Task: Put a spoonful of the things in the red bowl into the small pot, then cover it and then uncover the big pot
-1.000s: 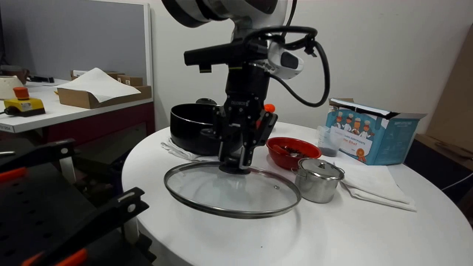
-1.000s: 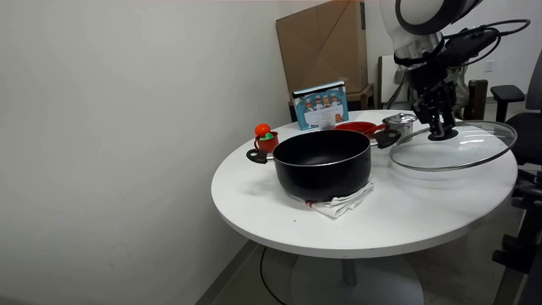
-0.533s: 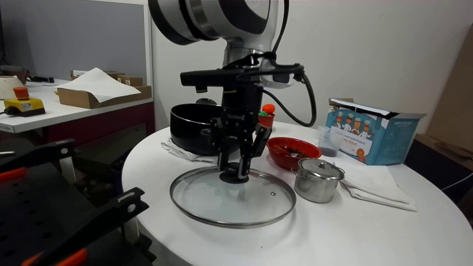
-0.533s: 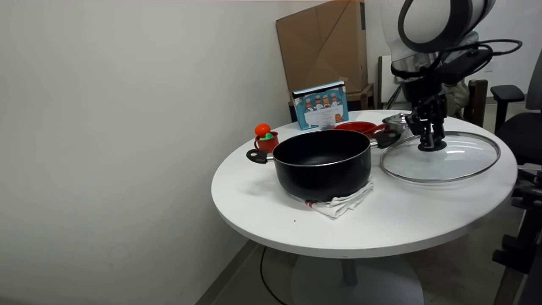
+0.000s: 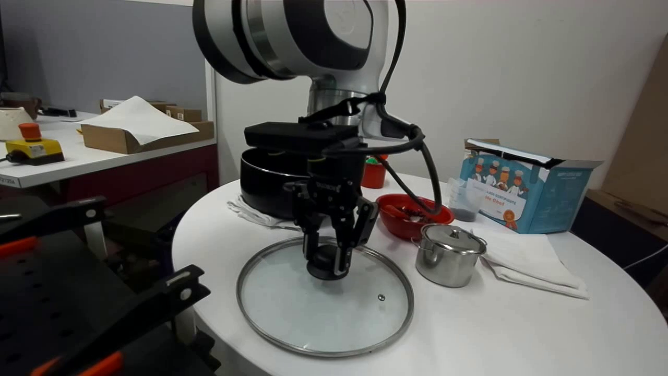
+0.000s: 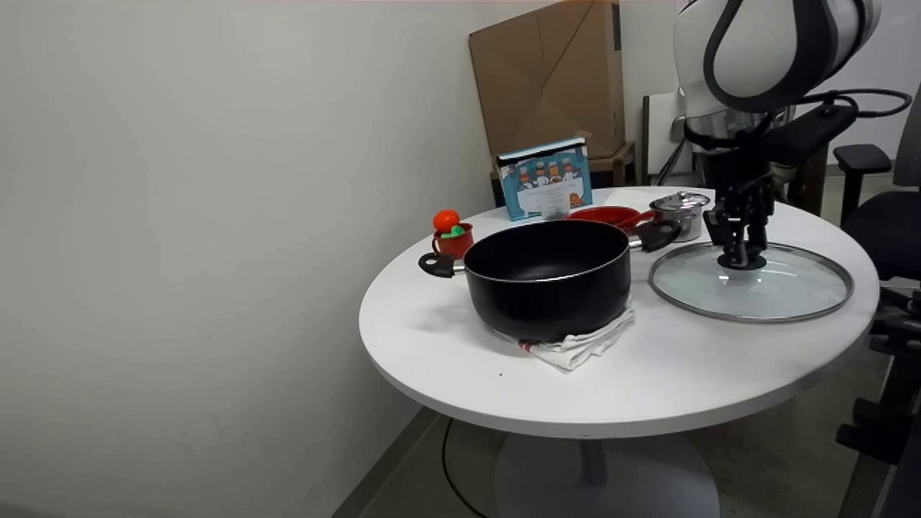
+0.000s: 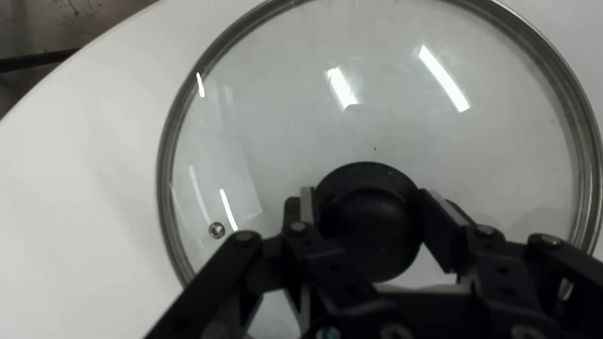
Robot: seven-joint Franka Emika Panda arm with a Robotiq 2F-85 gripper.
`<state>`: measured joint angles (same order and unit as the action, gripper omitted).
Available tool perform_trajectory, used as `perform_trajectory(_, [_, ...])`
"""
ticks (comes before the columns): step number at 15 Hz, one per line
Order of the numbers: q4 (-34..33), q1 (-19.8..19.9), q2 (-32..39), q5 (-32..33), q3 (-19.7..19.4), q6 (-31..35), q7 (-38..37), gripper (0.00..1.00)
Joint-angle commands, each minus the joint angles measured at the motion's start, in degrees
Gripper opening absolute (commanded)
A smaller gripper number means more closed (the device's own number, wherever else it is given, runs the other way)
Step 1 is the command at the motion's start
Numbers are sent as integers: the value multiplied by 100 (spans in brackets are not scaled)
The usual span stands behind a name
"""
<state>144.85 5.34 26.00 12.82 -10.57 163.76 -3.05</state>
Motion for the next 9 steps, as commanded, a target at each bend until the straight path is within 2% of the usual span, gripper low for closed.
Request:
perform_trajectory(1, [224,232,-86,-226,10,170,346,89])
perform_trajectory(3, [353,393,-270,-295,42,75,496,99])
perform_trajectory(9, [798,1031,-1359,-877,292,-334,1273,100])
